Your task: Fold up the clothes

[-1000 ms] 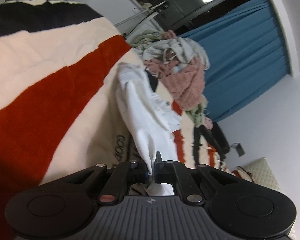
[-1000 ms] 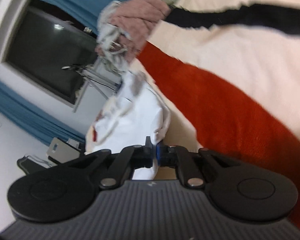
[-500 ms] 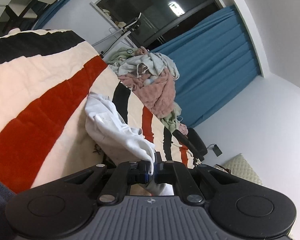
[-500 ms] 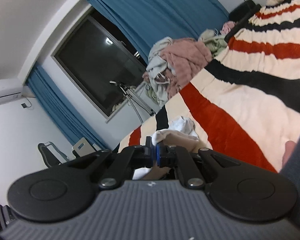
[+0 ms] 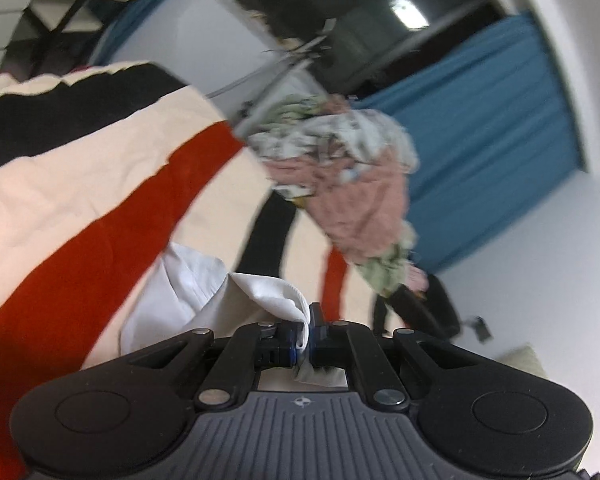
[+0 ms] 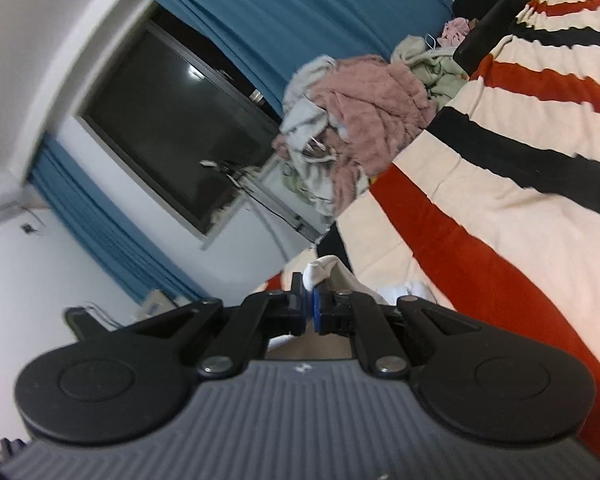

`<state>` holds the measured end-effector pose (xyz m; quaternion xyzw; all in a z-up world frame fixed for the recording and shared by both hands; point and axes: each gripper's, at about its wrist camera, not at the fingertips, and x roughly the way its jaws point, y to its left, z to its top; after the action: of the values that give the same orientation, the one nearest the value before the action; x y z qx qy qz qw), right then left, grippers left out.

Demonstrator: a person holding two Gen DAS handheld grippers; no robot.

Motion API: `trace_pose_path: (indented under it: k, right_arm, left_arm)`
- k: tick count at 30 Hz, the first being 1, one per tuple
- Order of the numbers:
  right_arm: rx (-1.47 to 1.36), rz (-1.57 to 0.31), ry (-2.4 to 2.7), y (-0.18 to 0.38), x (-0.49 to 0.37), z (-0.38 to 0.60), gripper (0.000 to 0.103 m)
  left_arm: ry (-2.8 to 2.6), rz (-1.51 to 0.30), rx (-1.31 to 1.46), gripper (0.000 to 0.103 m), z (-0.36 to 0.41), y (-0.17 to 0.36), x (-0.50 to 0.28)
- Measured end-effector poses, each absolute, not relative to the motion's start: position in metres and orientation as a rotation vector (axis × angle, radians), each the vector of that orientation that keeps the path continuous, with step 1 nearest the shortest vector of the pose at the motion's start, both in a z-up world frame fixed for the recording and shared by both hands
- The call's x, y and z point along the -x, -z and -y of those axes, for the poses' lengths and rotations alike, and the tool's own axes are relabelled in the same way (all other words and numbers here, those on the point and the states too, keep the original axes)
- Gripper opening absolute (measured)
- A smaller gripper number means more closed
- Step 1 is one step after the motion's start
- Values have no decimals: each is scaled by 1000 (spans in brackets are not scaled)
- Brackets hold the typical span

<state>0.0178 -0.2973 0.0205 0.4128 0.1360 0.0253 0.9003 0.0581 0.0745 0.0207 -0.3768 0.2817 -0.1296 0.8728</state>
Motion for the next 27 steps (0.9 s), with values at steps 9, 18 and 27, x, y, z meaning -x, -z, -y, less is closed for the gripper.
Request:
trace_pose_path:
  k: [9,18,27]
  right_arm:
    - [-873,-354,-143,80,-108,313,7]
    - [-726,-319,-194,60,-115,295,95]
    - [-258,-533,-172,86,-153,240,59]
  left_arm:
    - [260,-552,752,6,-79,54,-135]
    - [348,-478,501,81,-54,37,-141]
    - [255,-589,255,82,-22,61,-157]
